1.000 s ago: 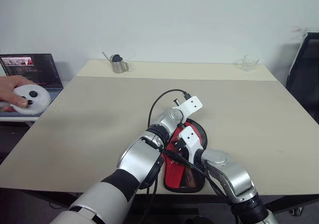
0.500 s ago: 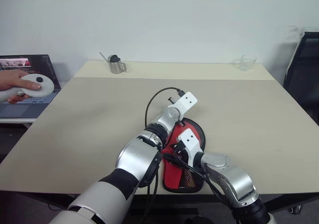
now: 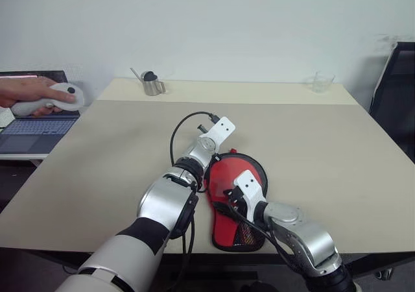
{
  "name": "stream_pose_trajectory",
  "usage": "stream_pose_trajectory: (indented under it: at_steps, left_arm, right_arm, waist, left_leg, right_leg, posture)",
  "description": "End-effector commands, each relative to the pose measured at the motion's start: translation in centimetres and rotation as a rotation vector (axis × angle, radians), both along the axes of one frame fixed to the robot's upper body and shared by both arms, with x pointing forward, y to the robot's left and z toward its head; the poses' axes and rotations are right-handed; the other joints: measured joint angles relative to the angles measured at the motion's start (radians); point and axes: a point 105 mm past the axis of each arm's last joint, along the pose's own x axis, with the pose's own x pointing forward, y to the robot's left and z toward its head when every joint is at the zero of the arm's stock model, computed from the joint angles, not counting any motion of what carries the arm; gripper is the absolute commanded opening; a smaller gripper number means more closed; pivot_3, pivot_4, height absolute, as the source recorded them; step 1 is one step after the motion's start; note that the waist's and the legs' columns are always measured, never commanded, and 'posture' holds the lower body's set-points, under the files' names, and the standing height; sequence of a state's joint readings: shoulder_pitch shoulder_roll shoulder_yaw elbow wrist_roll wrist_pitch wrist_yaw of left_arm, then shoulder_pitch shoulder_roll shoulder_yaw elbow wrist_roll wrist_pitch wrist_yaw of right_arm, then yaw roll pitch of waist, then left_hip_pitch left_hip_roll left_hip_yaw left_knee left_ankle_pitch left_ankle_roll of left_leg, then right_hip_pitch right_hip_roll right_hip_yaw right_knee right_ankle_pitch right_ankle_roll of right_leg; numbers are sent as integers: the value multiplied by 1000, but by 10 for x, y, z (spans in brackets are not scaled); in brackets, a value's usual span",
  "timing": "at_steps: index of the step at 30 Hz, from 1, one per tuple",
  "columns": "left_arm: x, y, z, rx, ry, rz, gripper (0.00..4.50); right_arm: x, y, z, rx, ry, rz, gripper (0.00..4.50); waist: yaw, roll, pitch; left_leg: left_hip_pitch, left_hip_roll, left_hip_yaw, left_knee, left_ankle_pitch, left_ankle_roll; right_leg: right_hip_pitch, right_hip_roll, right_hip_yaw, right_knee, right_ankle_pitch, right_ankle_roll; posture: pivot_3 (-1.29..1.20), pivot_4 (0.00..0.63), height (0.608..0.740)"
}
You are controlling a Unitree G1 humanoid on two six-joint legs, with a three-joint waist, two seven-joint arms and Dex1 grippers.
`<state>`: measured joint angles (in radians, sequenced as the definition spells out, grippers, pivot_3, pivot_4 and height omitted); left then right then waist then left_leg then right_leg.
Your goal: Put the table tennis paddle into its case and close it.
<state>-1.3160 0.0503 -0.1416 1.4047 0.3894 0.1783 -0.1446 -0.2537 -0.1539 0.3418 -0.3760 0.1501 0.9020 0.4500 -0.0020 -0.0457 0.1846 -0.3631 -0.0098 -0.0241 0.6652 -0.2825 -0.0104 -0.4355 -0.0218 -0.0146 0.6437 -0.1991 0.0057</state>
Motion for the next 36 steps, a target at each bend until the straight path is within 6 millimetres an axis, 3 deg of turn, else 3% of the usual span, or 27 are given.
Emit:
stream_pose_trajectory:
  at_steps: [1,7,12,21,30,36]
  left_arm:
    - [4,-24,35,42,-130,-84,128]
    - [-5,-75,63,93,-288,-235,128]
    - [-16,-104,69,117,-330,-336,128]
    - [-44,-151,48,187,-324,-539,128]
    - [-79,-197,33,140,-296,-716,128]
    - [-114,-225,7,198,-273,-917,128]
  right_arm:
    - [-16,-4,-33,-54,155,-2,2699]
    - [-25,-3,-32,-52,161,2,2699]
    - [-26,-5,-33,-48,168,-10,2699]
    - [-26,-4,-31,-40,168,-22,2699]
    - [-24,-1,-30,-32,171,-24,2699]
    - [-21,3,-30,-23,170,-21,2699]
  waist:
    - [1,0,0]
    - [2,0,0]
    - [1,0,0]
    - [2,0,0]
    - [2,0,0]
    - [0,0,0]
  left_leg:
    - [0,0,0,0,0,0]
    - [-1,0,0,0,0,0]
    - [-1,0,0,0,0,0]
    - [-1,0,0,0,0,0]
    - [-1,0,0,0,0,0]
    - [0,0,1,0,0,0]
  right_leg:
    - [0,0,0,0,0,0]
    - [0,0,0,-1,0,0]
    - [0,0,0,0,0,0]
    - [0,0,0,-1,-1,1]
    - [0,0,0,-1,-1,1]
    - [0,0,0,0,-1,1]
  posture:
    - [0,150,740]
    - [0,150,740]
    - [0,150,740]
    - [0,150,740]
    - [0,150,740]
    - [0,150,740]
